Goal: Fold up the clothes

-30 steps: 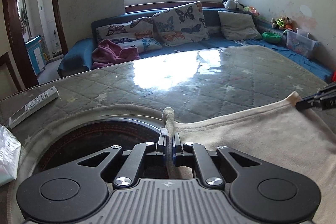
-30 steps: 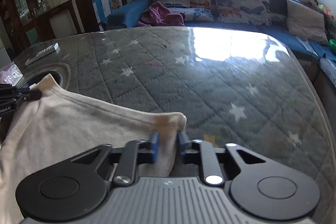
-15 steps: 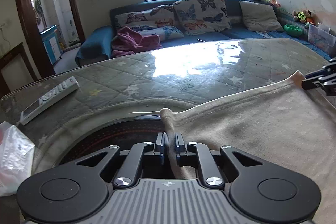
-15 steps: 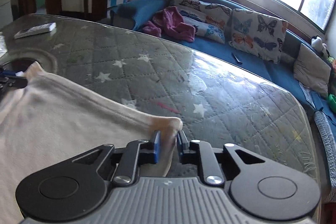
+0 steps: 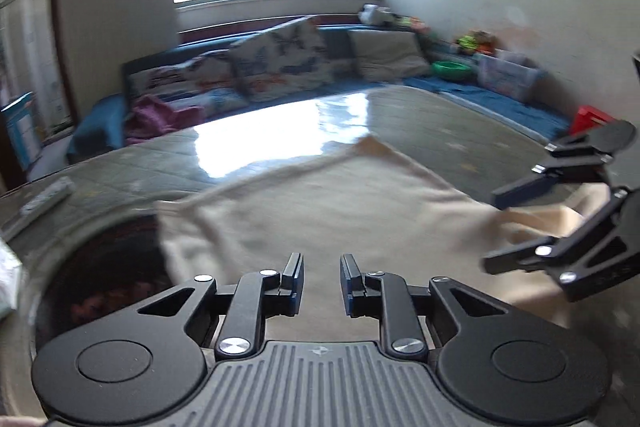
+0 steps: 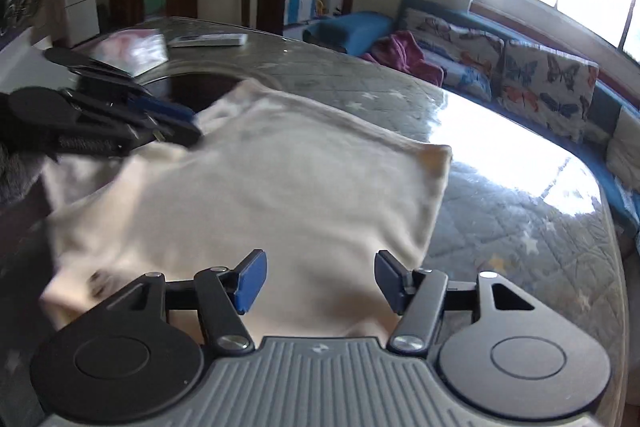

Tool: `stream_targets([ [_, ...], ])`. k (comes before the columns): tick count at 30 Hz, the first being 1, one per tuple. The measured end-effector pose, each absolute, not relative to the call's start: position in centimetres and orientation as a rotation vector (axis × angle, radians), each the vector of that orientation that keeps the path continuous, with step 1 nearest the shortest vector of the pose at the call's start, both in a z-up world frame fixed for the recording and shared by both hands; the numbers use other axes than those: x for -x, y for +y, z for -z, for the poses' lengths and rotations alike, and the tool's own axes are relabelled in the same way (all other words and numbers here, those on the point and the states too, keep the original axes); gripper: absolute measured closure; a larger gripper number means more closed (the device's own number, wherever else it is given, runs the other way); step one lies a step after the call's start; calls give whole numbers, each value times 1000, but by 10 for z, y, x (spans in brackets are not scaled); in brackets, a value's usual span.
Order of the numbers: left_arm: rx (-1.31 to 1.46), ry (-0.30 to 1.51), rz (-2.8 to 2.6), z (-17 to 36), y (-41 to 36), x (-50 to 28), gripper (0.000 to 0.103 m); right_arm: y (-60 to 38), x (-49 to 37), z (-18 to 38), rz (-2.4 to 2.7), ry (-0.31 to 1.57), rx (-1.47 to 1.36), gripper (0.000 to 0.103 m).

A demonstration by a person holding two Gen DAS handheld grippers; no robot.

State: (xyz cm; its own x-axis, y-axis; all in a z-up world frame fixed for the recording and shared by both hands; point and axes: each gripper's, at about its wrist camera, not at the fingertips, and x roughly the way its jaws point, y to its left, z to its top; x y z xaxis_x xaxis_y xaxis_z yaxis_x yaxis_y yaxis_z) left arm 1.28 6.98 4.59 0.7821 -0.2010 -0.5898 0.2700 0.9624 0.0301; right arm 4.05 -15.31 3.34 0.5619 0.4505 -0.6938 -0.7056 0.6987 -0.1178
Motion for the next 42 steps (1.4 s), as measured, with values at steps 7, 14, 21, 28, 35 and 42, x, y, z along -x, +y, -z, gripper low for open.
stream_targets([
  [7, -138, 589, 348, -37, 43, 36, 82, -157, 13, -41, -779, 653, 345, 66],
  [14, -148, 607, 426, -28, 36, 56, 82, -145, 31, -20, -818, 701, 327, 83],
  [21, -223, 608, 439, -20, 35, 65, 82, -155, 47, -22, -775, 689, 341, 100],
  [28, -223, 622, 470, -16, 42, 75, 95, -173, 65, -16, -745, 745, 342, 101],
  [35, -202, 623, 484, -25, 53, 80, 95, -179, 62, -39, -756, 683, 271, 98],
  [42, -111, 595, 415, -39, 49, 41, 94, -157, 33, -20, -734, 699, 256, 94],
])
